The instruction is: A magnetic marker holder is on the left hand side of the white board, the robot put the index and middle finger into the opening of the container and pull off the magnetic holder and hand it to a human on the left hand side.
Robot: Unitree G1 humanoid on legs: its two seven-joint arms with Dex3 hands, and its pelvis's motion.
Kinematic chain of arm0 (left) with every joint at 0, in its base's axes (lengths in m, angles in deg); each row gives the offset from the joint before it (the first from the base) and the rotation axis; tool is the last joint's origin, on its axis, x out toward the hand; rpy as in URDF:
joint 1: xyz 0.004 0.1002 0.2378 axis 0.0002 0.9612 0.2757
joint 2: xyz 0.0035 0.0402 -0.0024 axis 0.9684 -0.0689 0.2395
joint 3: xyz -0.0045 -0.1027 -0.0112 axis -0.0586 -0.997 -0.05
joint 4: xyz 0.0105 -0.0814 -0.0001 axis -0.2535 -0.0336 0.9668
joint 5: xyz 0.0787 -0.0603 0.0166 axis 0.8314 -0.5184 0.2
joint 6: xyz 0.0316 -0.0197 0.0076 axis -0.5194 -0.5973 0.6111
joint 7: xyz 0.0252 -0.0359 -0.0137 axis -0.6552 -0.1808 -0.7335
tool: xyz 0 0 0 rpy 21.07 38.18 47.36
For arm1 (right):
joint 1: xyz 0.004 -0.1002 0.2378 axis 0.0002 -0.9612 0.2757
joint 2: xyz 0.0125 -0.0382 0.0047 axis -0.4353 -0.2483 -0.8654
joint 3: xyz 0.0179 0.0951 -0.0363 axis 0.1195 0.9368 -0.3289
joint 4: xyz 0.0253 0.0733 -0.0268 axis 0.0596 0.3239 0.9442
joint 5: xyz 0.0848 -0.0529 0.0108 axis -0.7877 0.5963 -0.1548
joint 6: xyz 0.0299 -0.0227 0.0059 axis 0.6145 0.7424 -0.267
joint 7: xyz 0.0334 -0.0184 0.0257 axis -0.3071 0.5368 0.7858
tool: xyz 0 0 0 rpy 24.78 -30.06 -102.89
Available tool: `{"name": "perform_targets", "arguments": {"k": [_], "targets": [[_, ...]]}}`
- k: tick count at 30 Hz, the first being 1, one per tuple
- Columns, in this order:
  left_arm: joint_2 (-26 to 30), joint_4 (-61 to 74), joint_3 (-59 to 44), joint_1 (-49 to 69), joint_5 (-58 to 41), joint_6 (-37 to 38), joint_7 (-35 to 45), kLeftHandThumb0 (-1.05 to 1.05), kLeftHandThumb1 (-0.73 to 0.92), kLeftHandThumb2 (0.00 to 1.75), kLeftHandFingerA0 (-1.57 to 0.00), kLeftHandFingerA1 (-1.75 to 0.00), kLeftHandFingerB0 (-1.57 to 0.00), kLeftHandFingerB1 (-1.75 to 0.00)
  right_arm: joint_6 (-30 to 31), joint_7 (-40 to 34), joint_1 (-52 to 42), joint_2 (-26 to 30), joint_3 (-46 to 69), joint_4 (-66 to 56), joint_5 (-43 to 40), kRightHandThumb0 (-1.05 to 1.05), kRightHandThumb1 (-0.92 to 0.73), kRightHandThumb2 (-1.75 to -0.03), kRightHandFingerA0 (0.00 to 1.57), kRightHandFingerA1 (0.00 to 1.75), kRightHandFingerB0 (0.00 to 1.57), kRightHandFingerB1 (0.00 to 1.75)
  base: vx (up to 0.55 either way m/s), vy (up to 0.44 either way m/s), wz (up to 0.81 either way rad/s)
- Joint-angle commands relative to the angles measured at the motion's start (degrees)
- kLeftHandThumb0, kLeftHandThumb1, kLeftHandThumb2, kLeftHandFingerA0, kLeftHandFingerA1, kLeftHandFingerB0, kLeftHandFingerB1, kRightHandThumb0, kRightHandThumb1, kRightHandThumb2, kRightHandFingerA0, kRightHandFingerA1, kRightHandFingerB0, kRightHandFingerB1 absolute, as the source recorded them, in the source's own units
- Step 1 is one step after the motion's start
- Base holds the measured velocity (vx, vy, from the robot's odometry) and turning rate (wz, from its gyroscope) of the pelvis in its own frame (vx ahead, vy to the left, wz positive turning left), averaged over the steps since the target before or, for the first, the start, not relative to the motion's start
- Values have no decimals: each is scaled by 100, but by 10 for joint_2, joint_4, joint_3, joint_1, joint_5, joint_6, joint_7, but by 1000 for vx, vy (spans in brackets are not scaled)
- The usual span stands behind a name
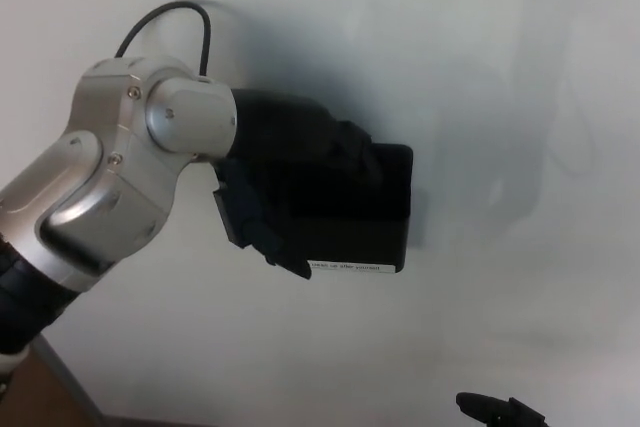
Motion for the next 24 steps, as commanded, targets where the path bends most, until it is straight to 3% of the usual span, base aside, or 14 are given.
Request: {"name": "perform_targets", "arguments": {"k": [1,7,8,9,10,11,12,13,15,16,18,19,24], "targets": [[-3,-6,9,12,26,12,-10,-69,38,74,-84,-65,-10,-36,1,9,4,4,5,-4,-13,-62,-77,-63,72,55,60,48,0,0,0],[0,-21,6,13,32,23,-11,-71,39,74,-80,-63,-14,-37,3,6,8,5,4,-5,-10,-60,-78,-63,72,55,60,48,0,0,0],[0,-24,7,13,34,23,-11,-70,37,72,-54,-53,-13,-35,2,3,8,6,3,-5,-8,-61,-78,-63,74,55,61,47,0,0,0],[0,-25,7,14,35,23,-10,-70,37,72,-54,-53,-13,-35,2,2,8,6,3,-4,-7,-61,-78,-63,74,55,61,47,0,0,0],[2,-30,10,16,39,32,-11,-70,38,73,-24,-42,-13,-35,1,1,7,6,2,-5,-6,-61,-78,-63,73,55,61,47,0,0,0],[4,-32,11,17,41,39,-12,-70,38,73,-24,-42,-13,-35,1,2,7,6,2,-5,-7,-61,-78,-63,73,55,61,47,0,0,0],[7,-35,13,21,46,56,-19,-33,13,81,-6,-51,-5,-48,-1,4,6,7,2,-5,-8,-60,-78,-64,72,56,61,47,0,0,0],[10,-36,14,23,49,67,-23,-36,13,81,-2,-50,0,-45,-1,6,6,7,2,-5,-8,-60,-78,-64,72,55,61,47,0,0,0],[12,-38,15,24,53,80,-27,-36,13,81,-2,-50,0,-45,0,7,6,7,2,-5,-8,-60,-78,-64,72,55,61,47,0,0,0],[13,-37,19,25,64,92,-34,-77,42,80,-6,-27,-16,-38,-1,7,6,6,2,-5,-9,-60,-78,-64,73,55,61,47,0,0,0],[14,-31,19,29,79,106,-50,-78,42,81,-6,-24,-17,-38,-4,7,6,6,1,-4,-8,-60,-78,-64,73,56,62,47,0,0,0],[14,-28,19,32,88,119,-63,-37,12,82,-2,-51,0,-45,-5,8,6,6,2,-4,-8,-60,-78,-64,72,56,61,47,0,0,0],[11,-26,7,40,101,150,-83,-37,13,83,-1,-49,0,-46,5,13,6,4,5,-5,-15,-62,-77,-63,73,56,61,47,0,0,0]]}}
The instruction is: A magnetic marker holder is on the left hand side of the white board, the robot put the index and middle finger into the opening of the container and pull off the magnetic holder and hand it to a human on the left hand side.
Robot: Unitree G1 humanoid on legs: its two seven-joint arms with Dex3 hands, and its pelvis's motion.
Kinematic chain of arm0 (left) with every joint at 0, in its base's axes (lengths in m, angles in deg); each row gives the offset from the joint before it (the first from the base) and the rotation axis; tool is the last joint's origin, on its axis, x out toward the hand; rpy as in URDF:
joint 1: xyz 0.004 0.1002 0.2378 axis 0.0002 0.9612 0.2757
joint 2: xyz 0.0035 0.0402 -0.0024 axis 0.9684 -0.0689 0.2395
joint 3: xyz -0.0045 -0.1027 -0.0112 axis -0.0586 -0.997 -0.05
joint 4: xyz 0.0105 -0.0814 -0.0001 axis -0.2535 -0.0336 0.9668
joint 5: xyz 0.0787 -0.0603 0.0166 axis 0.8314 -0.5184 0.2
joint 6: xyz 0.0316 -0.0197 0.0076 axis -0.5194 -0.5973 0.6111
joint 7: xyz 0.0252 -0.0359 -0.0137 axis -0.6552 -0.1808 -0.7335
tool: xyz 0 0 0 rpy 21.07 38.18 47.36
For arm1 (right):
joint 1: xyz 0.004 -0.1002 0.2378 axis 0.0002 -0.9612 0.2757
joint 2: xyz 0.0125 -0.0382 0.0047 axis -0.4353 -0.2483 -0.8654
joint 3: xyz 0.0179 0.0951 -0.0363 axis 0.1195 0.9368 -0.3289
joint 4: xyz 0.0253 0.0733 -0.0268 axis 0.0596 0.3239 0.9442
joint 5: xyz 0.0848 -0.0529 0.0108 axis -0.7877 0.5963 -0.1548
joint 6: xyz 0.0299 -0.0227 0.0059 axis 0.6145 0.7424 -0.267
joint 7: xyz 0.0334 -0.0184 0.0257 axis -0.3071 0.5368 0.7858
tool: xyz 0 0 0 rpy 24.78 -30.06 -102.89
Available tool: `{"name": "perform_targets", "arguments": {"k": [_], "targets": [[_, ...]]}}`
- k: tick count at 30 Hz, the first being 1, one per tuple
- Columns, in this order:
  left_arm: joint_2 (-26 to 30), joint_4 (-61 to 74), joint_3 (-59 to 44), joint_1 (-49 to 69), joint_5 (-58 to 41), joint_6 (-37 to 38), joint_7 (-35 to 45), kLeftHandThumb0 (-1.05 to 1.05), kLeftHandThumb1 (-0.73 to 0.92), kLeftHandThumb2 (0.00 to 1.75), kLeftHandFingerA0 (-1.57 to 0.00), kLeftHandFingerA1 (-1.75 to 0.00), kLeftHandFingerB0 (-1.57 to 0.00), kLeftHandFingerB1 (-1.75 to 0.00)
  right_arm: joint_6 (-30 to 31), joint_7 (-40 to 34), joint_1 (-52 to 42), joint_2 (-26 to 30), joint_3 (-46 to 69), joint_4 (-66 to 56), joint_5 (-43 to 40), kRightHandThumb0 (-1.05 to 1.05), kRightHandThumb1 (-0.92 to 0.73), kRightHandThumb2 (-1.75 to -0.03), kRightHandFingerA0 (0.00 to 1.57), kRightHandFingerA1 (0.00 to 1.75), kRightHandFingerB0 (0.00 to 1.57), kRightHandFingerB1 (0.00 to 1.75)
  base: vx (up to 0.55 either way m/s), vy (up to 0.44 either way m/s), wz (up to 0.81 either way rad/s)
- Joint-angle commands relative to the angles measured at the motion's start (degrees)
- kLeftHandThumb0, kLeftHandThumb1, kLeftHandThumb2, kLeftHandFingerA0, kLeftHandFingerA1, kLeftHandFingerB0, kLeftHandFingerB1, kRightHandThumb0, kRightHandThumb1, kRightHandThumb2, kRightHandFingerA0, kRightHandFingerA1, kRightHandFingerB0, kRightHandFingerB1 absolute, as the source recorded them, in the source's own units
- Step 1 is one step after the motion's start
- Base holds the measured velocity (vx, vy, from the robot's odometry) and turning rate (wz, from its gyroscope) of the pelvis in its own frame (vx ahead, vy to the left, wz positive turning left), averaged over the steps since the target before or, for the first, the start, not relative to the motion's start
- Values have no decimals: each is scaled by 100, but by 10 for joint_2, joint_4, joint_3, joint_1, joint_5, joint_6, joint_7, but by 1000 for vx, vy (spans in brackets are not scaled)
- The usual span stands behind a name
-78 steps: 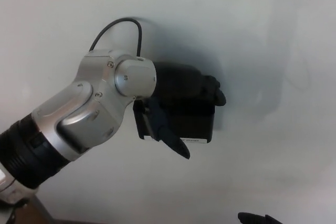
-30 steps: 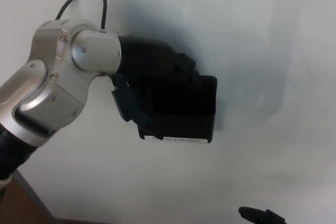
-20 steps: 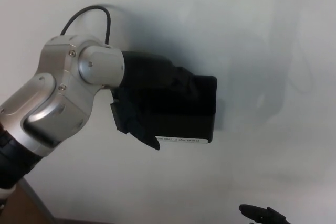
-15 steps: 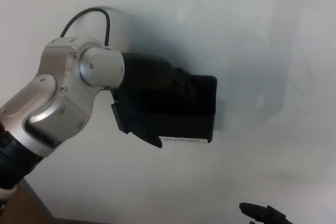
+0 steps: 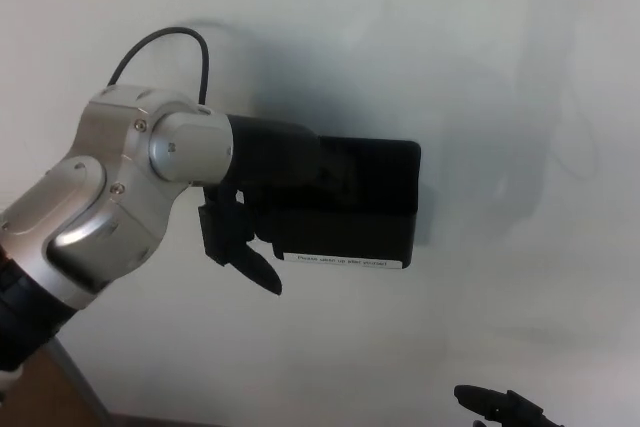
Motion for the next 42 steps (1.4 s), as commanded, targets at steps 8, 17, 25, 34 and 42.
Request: {"name": "perform_targets", "arguments": {"k": [8,17,25,34,42], "targets": [[0,15,-47,-1,38,63,-40,-83,51,58,-16,-30,-21,-28,1,7,1,6,4,-3,-11,-59,-78,-63,74,57,62,48,0,0,0],[-6,49,-96,-40,25,47,-12,-83,51,57,-24,-31,-21,-28,0,-7,-1,10,-5,-5,0,-61,-78,-64,74,56,62,47,0,0,0],[-16,54,-133,-79,-3,46,3,-86,45,82,-26,-42,-21,-37,4,-3,3,11,-3,-4,-7,-61,-78,-64,75,56,62,47,0,0,0],[-27,52,-108,-55,11,36,11,-85,55,58,-31,-33,-25,-29,2,-9,1,12,-11,-3,2,-62,-78,-64,74,57,61,48,0,0,0],[-31,25,-91,-31,14,36,10,-84,53,58,-29,-34,-25,-29,2,-7,2,13,-11,-6,1,-61,-79,-64,74,57,61,48,0,0,0]]}}
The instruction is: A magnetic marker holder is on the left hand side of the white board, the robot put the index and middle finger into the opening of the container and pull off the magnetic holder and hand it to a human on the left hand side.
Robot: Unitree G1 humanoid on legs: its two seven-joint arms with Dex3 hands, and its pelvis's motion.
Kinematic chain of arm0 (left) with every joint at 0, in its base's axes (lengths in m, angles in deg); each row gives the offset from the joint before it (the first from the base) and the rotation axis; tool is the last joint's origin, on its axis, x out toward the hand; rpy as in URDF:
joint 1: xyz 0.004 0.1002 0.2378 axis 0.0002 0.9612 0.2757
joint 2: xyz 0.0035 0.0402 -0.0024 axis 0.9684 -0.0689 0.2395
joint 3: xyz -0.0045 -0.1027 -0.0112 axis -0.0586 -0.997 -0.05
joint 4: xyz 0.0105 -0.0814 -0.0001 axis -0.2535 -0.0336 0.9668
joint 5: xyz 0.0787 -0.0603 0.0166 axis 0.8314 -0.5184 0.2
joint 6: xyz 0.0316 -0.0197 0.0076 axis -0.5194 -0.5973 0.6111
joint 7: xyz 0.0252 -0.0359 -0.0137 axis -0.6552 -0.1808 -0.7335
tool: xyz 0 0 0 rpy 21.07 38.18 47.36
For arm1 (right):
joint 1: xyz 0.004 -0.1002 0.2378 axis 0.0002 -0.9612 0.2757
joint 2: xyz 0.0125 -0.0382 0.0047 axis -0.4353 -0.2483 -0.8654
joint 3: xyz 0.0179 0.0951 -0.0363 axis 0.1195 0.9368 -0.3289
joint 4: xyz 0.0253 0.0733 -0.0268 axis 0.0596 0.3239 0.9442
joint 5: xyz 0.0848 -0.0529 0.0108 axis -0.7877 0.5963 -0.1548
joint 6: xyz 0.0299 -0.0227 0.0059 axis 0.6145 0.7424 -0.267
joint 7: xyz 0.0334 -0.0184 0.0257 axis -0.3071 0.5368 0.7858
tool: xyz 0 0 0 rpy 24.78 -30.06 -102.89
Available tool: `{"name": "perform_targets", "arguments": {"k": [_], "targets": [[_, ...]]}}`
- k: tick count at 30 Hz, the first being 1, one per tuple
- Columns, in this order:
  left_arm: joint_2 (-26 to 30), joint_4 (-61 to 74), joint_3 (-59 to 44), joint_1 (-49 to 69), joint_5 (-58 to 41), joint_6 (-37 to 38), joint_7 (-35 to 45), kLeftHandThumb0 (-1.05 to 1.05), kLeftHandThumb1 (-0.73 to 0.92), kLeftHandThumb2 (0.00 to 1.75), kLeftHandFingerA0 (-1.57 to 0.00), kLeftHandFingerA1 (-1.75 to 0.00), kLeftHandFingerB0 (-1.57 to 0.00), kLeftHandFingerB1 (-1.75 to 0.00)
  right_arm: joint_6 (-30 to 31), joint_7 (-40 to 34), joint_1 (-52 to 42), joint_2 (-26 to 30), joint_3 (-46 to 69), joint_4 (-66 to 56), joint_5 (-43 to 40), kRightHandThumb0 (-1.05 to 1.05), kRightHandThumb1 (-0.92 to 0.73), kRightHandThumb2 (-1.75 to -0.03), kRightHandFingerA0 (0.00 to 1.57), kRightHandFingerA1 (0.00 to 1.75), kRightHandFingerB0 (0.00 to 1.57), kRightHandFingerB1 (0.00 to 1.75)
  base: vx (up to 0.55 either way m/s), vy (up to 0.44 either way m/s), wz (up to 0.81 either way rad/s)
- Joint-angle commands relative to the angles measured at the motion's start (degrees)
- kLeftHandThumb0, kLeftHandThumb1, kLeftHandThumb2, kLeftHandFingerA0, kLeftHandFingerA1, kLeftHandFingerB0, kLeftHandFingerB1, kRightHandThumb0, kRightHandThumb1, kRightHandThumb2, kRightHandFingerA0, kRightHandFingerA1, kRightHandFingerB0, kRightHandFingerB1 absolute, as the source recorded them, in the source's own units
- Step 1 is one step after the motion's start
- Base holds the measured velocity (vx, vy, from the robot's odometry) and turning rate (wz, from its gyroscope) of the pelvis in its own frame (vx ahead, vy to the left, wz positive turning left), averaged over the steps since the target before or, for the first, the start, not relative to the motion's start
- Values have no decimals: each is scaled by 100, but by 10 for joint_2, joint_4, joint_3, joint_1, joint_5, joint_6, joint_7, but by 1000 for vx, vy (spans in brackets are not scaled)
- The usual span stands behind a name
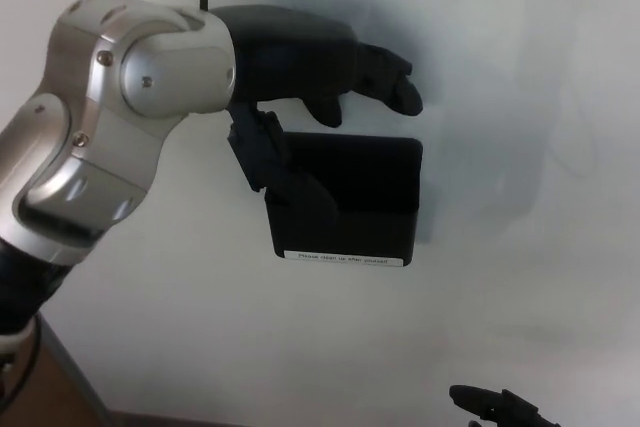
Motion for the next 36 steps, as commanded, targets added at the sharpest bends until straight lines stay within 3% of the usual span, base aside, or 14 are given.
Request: {"name": "perform_targets", "arguments": {"k": [1,3,4,12,13,14,16,17,20,21,23,24,32,36], "targets": [[0,-23,9,13,12,-11,-1,-84,53,58,-29,-34,-25,-29,1,0,1,11,2,-5,-3,-61,-79,-64,74,57,61,48,0,0,0],[1,-27,16,12,15,-16,6,-83,54,58,-28,-33,-23,-28,2,7,3,9,5,-3,-10,-61,-78,-63,75,58,62,48,0,0,0],[0,-28,23,11,18,-28,14,-83,44,80,-22,-41,-18,-36,3,10,4,7,7,-3,-13,-61,-78,-63,75,58,62,48,0,0,0],[-5,-42,58,18,22,-45,35,-85,44,80,-22,-41,-18,-36,8,12,5,5,10,-4,-15,-60,-78,-64,74,57,63,48,0,0,0],[-5,-42,61,22,22,-49,36,-84,53,58,-25,-32,-22,-28,7,12,5,5,10,-3,-15,-60,-78,-63,74,57,63,48,0,0,0],[-5,-42,61,23,22,-51,36,-84,53,58,-25,-32,-22,-28,7,12,4,5,10,-3,-15,-60,-78,-63,74,57,63,48,0,0,0],[-4,-43,62,27,22,-50,33,-83,53,58,-27,-33,-21,-28,5,17,6,7,11,-1,-16,-60,-78,-63,75,58,63,48,0,0,0],[-3,-45,61,30,23,-47,29,-84,44,81,-23,-42,-17,-36,5,18,6,7,12,-2,-17,-61,-78,-63,74,58,64,48,0,0,0],[-3,-50,62,31,25,-43,27,-84,44,81,-24,-43,-16,-36,6,18,5,5,12,-6,-19,-60,-78,-63,74,58,63,48,0,0,0],[-3,-53,62,29,25,-42,27,-85,54,58,-25,-31,-21,-28,5,21,6,5,13,-5,-21,-60,-77,-63,73,59,62,49,0,0,0],[-4,-57,63,28,25,-41,28,-85,54,58,-25,-31,-21,-28,2,27,7,5,15,-2,-24,-60,-77,-63,73,59,62,49,0,0,0],[-6,-57,64,28,26,-43,27,-84,44,81,-22,-41,-17,-36,5,19,7,7,12,-4,-18,-61,-78,-63,74,58,62,48,0,0,0],[-18,-73,64,27,36,-48,15,-81,44,80,-21,-42,-16,-36,7,17,6,8,9,-6,-15,-61,-78,-64,74,57,62,48,0,0,0],[-26,-82,59,26,37,-51,10,-81,44,80,-29,-46,-15,-36,3,16,6,7,9,-8,-14,-61,-78,-63,74,58,63,49,0,0,0]]}}
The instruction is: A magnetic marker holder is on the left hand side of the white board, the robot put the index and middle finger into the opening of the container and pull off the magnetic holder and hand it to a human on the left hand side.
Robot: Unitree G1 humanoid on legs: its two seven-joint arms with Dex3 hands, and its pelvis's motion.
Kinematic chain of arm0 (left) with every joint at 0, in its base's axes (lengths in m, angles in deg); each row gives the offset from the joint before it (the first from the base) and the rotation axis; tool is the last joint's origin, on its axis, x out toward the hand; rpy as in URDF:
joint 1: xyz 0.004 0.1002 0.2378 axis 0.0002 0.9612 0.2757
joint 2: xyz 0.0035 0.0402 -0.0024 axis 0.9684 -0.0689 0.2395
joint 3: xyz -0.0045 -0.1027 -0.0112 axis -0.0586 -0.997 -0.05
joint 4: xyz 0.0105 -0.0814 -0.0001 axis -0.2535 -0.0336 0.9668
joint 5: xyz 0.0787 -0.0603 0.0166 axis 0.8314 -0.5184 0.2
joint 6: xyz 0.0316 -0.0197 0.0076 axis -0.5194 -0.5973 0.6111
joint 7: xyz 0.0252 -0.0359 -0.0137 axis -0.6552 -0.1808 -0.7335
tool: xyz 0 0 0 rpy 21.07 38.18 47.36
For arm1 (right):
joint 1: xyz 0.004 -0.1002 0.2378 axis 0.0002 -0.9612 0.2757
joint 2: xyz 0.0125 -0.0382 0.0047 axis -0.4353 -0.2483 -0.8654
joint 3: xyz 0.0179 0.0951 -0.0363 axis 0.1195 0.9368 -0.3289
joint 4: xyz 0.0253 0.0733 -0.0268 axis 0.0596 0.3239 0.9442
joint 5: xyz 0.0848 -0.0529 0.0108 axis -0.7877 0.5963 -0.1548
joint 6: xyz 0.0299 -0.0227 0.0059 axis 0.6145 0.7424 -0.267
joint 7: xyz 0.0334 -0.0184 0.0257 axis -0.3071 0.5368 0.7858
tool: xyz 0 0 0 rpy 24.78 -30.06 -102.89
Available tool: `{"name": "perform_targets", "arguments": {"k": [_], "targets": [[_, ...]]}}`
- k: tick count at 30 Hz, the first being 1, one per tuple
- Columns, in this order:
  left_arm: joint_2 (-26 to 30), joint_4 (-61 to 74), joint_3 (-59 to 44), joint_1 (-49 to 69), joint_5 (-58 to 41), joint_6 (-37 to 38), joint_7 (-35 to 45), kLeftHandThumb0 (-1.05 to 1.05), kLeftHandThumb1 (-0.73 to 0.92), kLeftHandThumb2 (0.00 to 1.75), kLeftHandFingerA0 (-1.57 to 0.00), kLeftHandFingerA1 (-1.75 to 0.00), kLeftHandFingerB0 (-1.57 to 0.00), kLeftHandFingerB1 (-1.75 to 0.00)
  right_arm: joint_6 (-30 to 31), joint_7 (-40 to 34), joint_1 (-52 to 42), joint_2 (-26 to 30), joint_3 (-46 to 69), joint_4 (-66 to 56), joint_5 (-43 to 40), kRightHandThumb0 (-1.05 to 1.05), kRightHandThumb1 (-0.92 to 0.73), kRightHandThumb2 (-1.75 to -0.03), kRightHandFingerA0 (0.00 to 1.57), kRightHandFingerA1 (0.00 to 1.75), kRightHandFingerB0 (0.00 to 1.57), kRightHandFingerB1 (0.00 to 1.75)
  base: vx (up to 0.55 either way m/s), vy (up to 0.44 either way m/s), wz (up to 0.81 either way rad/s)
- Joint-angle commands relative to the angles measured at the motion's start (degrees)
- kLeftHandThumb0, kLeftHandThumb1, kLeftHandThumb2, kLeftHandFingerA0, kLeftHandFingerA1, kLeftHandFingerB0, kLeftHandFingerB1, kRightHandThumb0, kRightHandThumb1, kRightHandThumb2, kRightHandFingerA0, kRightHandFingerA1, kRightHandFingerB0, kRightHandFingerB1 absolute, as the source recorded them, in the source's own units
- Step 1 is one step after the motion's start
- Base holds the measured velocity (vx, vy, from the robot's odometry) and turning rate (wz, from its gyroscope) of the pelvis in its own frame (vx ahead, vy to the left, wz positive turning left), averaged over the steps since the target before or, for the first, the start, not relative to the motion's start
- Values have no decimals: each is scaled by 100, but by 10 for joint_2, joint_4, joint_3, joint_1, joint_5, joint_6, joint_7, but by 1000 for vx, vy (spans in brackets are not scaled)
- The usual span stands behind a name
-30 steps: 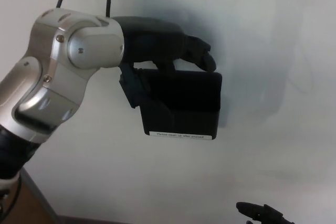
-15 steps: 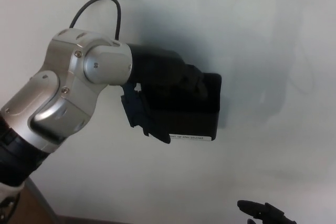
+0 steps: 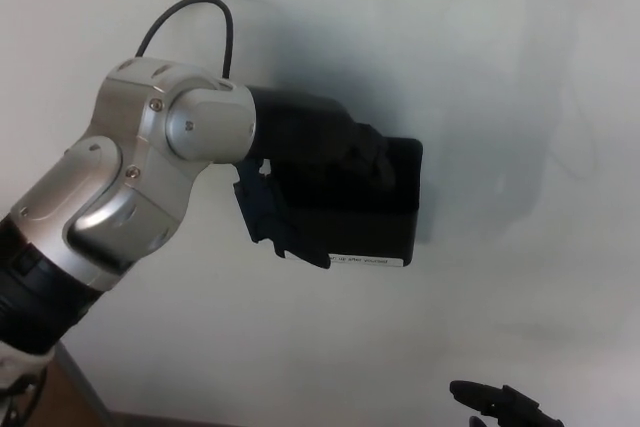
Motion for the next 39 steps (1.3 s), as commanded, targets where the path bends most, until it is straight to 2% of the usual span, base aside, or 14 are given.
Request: {"name": "perform_targets", "arguments": {"k": [1,10,13,14,18,20,21,24,25,28,32,33,38,39], "targets": [[-7,-24,0,3,16,-17,-11,-82,45,82,-31,-47,-12,-35,-2,-4,1,8,1,-4,-1,-60,-78,-63,76,58,63,48,0,0,0],[-22,-34,6,6,31,-28,-22,-82,44,80,-26,-45,-12,-35,3,0,-3,7,-2,-4,-2,-61,-77,-63,74,58,63,48,0,0,0],[-28,-37,7,9,35,-33,-25,-91,50,81,-35,-46,-14,-33,2,-4,-4,7,-3,-3,0,-60,-77,-63,74,57,62,47,0,0,0],[-35,-43,9,14,36,-34,-32,-80,51,56,-70,-60,-19,-27,3,-1,-3,6,-2,-5,-3,-60,-77,-63,74,58,63,48,0,0,0],[-44,-58,14,23,37,-26,-41,-81,51,57,-54,-45,-18,-27,1,-1,-2,7,-3,-4,-3,-60,-78,-63,74,58,63,47,0,0,0],[-52,-69,23,33,42,-20,-50,-79,42,79,-57,-58,-12,-36,3,-3,-2,6,-4,-5,-2,-60,-78,-63,74,58,64,47,0,0,0],[-54,-72,25,34,44,-19,-51,-77,50,56,-64,-49,-19,-27,3,-4,-2,6,-4,-6,-1,-60,-78,-63,74,58,64,48,0,0,0],[-57,-79,31,41,48,-12,-59,-77,49,56,-54,-47,-20,-28,4,-4,1,5,-4,-7,-3,-60,-77,-63,74,58,64,48,0,0,0],[-60,-84,35,47,50,-2,-68,-88,46,81,-53,-56,-13,-33,6,-4,1,4,-3,-8,-4,-60,-77,-63,73,57,62,48,0,0,0],[-63,-91,42,56,53,11,-78,-80,42,81,-49,-55,-14,-36,8,-7,1,5,-5,-12,-1,-60,-78,-64,73,57,62,48,0,0,0],[-67,-93,46,63,58,4,-79,-85,47,79,-49,-53,-16,-35,4,-11,3,9,-8,-11,5,-59,-79,-64,74,57,62,47,1,1,2],[-69,-93,47,64,60,2,-78,-75,50,56,-49,-45,-20,-27,5,-12,4,10,-9,-11,6,-61,-78,-64,75,57,62,47,0,0,0],[-70,-96,48,65,63,0,-79,-77,43,79,-47,-54,-14,-36,8,-10,6,9,-7,-13,2,-60,-78,-63,75,58,62,48,0,0,0],[-70,-100,50,63,63,2,-77,-75,50,56,-59,-50,-19,-27,9,-10,7,9,-7,-13,1,-59,-78,-63,76,58,63,48,0,0,0]]}}
